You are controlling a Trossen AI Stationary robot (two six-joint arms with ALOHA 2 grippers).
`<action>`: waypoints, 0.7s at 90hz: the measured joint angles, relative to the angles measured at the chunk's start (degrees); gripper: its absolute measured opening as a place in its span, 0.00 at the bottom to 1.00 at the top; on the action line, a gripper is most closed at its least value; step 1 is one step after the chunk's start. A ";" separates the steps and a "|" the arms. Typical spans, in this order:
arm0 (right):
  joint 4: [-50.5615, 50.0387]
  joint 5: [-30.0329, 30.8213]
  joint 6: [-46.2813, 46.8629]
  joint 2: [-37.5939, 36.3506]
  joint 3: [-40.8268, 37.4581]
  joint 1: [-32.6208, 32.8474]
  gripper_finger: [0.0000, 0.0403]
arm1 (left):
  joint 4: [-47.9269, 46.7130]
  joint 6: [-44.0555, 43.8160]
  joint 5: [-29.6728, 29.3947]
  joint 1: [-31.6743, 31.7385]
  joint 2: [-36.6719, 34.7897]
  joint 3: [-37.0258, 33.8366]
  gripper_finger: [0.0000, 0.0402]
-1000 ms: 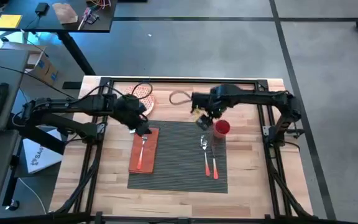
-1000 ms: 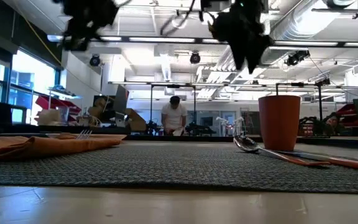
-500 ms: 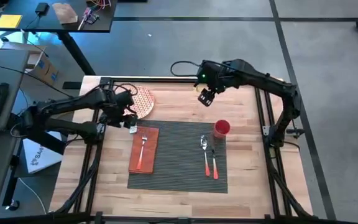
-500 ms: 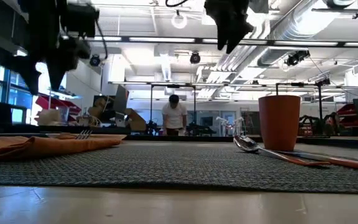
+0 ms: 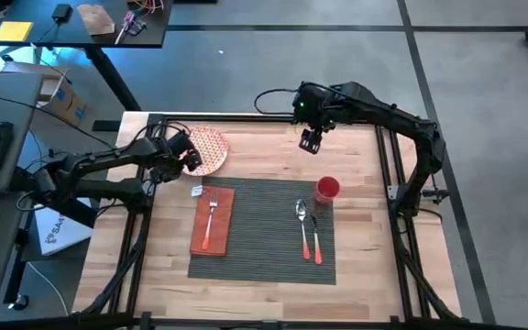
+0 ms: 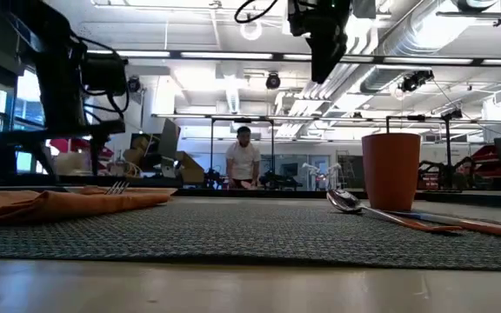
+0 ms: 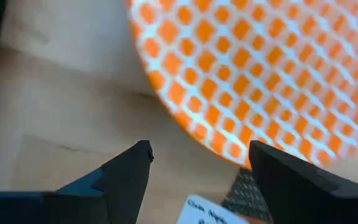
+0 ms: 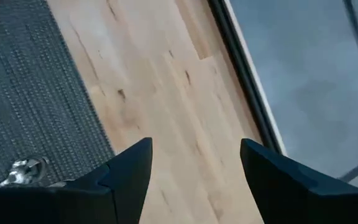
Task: Set table place
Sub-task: Put the orange plate in the center of the gray placemat
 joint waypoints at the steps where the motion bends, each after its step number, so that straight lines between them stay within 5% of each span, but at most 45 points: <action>1: 0.01 -0.32 -0.04 0.00 0.00 -0.12 0.56 | 0.07 -0.37 -0.24 0.03 0.00 -0.28 0.64; 37: 0.24 -4.01 -1.44 0.00 0.00 -2.19 0.56 | 17.31 -7.21 -4.50 0.18 -0.46 -10.05 0.64; 63: 0.39 -6.60 3.50 0.00 0.00 -1.89 0.56 | 24.86 -3.71 -11.69 0.23 0.15 -10.95 0.63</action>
